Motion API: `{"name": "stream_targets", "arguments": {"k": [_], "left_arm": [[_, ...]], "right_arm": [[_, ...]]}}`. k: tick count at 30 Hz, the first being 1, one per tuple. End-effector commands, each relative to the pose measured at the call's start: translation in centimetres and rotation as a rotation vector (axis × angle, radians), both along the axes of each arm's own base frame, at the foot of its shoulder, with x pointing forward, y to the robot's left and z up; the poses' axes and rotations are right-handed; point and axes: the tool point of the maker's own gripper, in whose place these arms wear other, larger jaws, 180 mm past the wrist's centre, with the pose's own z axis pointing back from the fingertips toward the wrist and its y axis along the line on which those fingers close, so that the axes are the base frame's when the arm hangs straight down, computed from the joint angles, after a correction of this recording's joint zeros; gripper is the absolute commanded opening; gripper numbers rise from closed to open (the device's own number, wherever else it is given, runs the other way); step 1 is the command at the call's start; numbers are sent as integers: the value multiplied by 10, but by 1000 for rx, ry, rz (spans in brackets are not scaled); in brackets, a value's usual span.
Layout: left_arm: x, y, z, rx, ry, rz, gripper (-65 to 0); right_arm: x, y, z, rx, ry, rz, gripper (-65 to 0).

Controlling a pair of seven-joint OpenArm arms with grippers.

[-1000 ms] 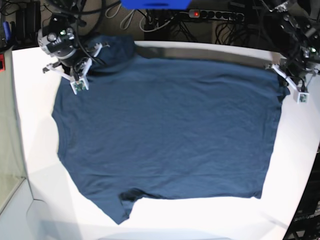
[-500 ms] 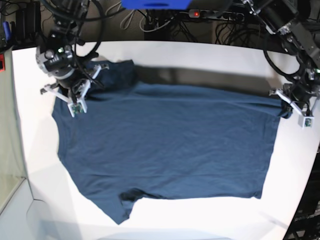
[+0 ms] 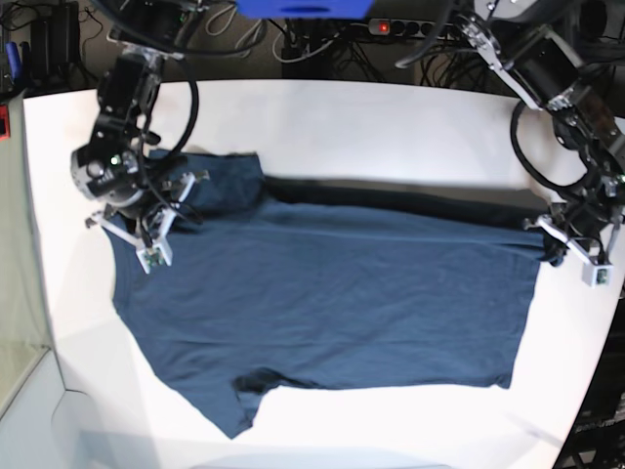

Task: Layout the t-shirt on the table in an organized manner, then fold the t-shirt properly
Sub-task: 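Fold the shoulder edge of the navy shirt over toward the hem with both grippers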

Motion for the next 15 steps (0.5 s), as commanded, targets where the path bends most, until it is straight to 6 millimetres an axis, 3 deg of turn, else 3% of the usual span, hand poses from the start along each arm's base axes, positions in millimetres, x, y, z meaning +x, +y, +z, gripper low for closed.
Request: {"name": "stream_targets", "arguments": {"k": [1, 15], "left_arm": [[13, 6, 16, 6, -51, 4, -646], [37, -18, -11, -65, -34, -79, -642]], "right_arm": [[15, -2, 12, -1, -47, 7, -650], [50, 2, 4, 42, -24, 22, -650]]}}
